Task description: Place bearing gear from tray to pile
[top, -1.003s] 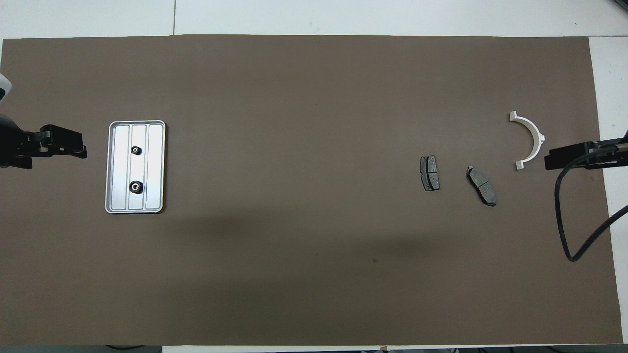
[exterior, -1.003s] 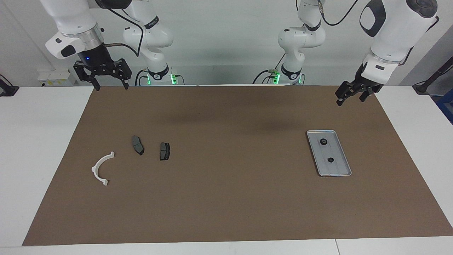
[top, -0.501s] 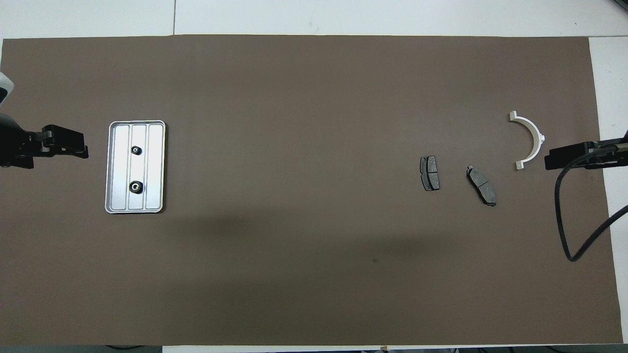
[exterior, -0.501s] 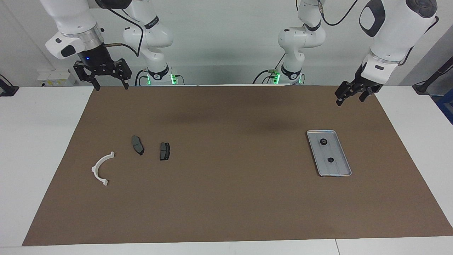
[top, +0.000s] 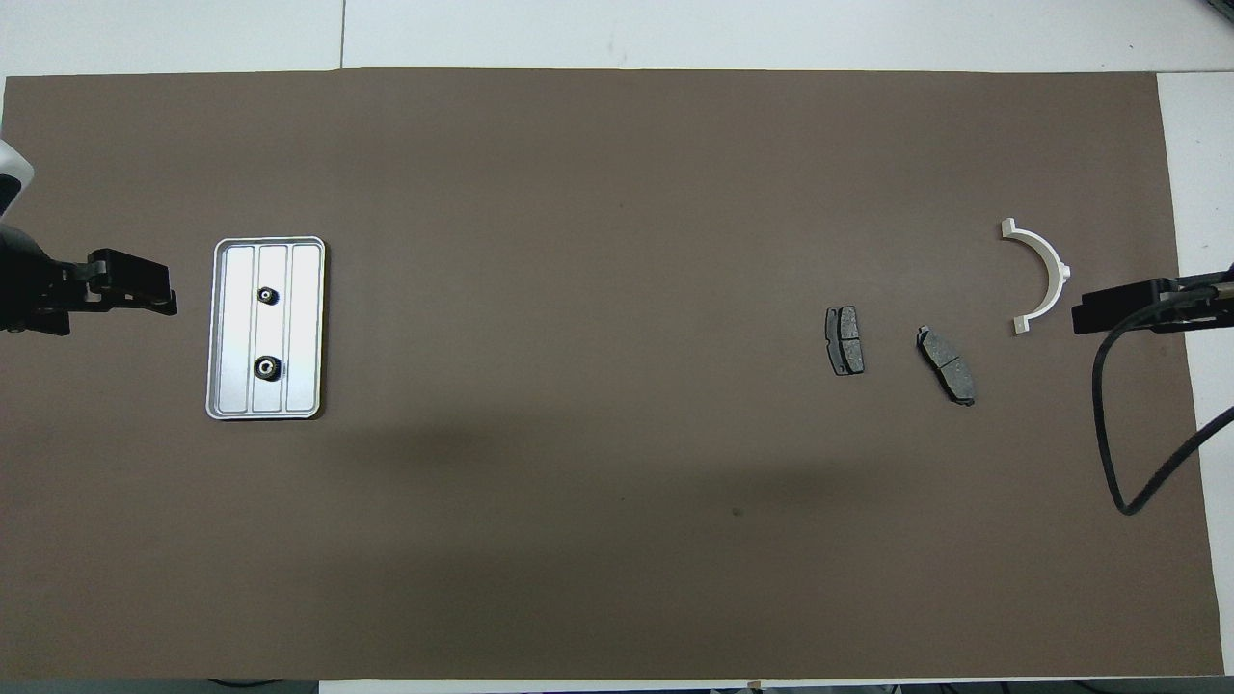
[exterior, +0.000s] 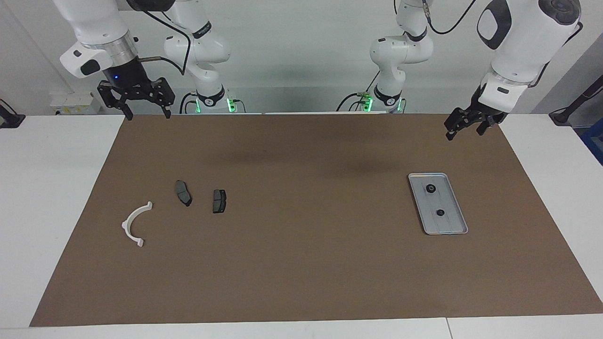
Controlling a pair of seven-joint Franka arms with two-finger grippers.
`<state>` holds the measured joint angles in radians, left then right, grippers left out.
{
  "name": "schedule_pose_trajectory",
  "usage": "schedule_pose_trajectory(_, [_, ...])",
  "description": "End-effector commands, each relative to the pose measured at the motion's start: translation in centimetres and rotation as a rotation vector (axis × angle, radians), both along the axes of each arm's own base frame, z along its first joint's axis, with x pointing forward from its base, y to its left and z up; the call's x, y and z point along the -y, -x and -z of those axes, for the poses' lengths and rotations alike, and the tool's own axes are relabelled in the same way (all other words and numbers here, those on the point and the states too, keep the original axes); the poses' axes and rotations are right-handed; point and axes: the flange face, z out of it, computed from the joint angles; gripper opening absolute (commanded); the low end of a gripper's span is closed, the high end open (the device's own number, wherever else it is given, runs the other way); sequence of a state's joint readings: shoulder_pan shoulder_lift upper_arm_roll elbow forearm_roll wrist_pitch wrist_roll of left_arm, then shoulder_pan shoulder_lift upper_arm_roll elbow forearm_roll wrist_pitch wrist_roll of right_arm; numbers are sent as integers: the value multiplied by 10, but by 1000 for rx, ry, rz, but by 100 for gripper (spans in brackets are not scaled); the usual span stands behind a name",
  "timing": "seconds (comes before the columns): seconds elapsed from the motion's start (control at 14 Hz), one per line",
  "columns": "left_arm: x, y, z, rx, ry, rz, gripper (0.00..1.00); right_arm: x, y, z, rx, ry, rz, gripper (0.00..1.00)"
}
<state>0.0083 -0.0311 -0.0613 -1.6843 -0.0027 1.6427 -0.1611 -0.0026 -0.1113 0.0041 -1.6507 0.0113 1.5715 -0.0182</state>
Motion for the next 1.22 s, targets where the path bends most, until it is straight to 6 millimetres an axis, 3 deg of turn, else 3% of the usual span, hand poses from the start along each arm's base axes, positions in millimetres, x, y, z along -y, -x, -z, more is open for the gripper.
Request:
schedule_pose_trajectory(0.0, [-9,8,26,41,1,-6,100,3,6,-3,-3,-2,21,100])
schedule_pose_trajectory(0.36, [-17,8,100,59,2,-18,100,0,8,-4,-2,-2,18,100])
schedule_pose_trajectory(0.5, [-19,10,141,64,1,-19,88,0,8,-3,-2,-2,21,100])
schedule_pose_trajectory(0.72, [-28,14,192,60,1,2,79,0,7,-4,6,-2,21,100])
schedule_pose_trajectory(1.0, [-34,14,238,22,6,-8,75,-4,7,-4,6,-2,11,100])
schedule_pose_trajectory(1.15, [-30,13,254,3,7,-8,69,-12,7,-4,8,0,-2,100])
